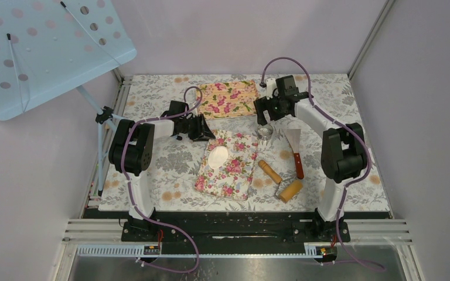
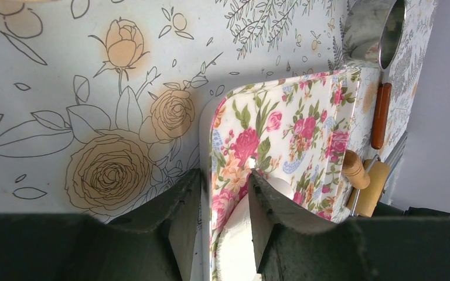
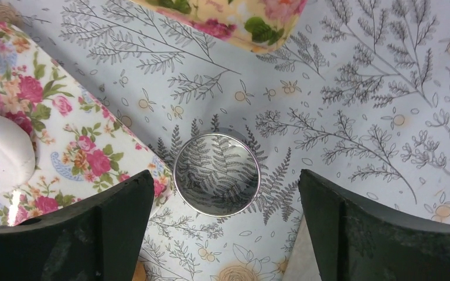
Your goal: Roll out the dumpling wrappers from the dough
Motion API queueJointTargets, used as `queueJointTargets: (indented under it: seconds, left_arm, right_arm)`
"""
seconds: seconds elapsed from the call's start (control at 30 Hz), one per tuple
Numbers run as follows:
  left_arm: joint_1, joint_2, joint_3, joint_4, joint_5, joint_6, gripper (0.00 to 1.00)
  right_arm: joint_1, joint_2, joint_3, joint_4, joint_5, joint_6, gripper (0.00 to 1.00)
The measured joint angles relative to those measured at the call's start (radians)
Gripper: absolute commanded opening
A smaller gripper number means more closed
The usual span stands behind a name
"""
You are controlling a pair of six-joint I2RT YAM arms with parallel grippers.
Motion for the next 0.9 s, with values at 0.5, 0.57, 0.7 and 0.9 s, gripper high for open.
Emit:
queueJointTargets:
  seconds: [0.5, 0.57, 0.7, 0.9]
  left_arm:
    - [0.0, 0.0, 0.0, 0.0, -0.001, 0.001, 0.36]
    - [0.0, 0.0, 0.0, 0.0, -0.001, 0.001, 0.36]
    - [0.0, 0.0, 0.0, 0.0, -0.001, 0.001, 0.36]
    - [0.0, 0.0, 0.0, 0.0, -0.001, 0.0, 0.36]
  right_arm:
    - [0.035, 0.159, 0.163, -0.184, 0.101, 0.063, 0.96]
    - [0.037, 0.163, 0.167, -0.206, 0.117, 0.068, 0.96]
    - [0.042, 0.18, 0.183, -0.242, 0.143, 0.069, 0.95]
    - [0.058, 0.2, 0.185, -0.277, 0.17, 0.069, 0.96]
